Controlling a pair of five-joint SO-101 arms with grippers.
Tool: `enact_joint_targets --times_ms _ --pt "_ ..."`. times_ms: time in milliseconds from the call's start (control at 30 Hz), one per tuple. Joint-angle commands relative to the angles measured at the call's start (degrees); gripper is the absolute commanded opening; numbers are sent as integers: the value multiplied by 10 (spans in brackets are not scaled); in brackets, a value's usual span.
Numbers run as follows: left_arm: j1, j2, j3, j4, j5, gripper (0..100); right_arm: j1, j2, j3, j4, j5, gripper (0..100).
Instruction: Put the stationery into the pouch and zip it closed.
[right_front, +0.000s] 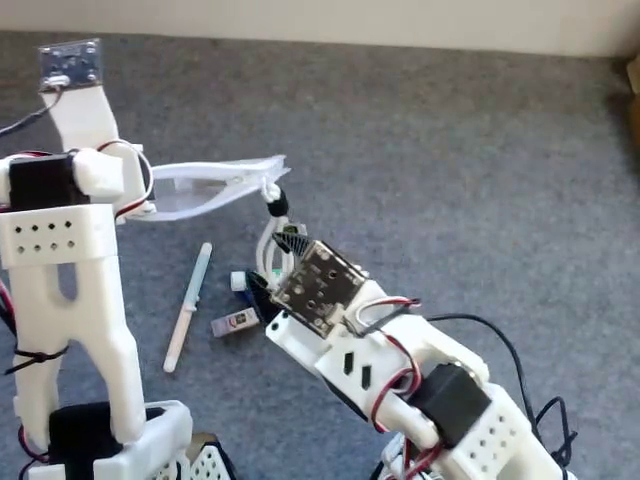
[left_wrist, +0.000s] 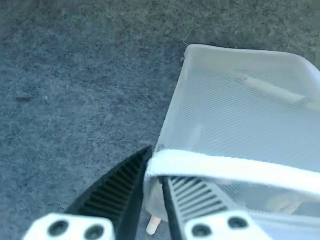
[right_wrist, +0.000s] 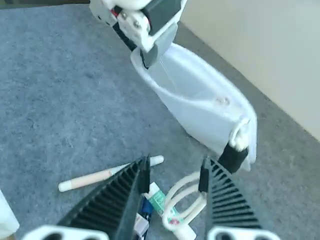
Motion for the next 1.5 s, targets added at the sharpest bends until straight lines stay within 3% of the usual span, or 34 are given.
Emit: enact_joint_targets --times_ms 0,233,400,567,867,1467 --pt "-31 -8 -25 -11 12 7 -6 63 -36 0 9 159" --pt "-60 -8 -25 -14 14 7 -14 192 -40 -2 11 159" --pt "-69 -8 -24 -18 14 7 -11 259 -36 -59 15 159" --pt "-74 -8 -24 -18 14 7 -11 326 -36 -96 80 159" --pt "-113 -8 -24 -32 30 7 -9 443 -43 -157 82 163" --pt "-113 -8 -20 -32 27 7 9 622 -167 -156 83 164"
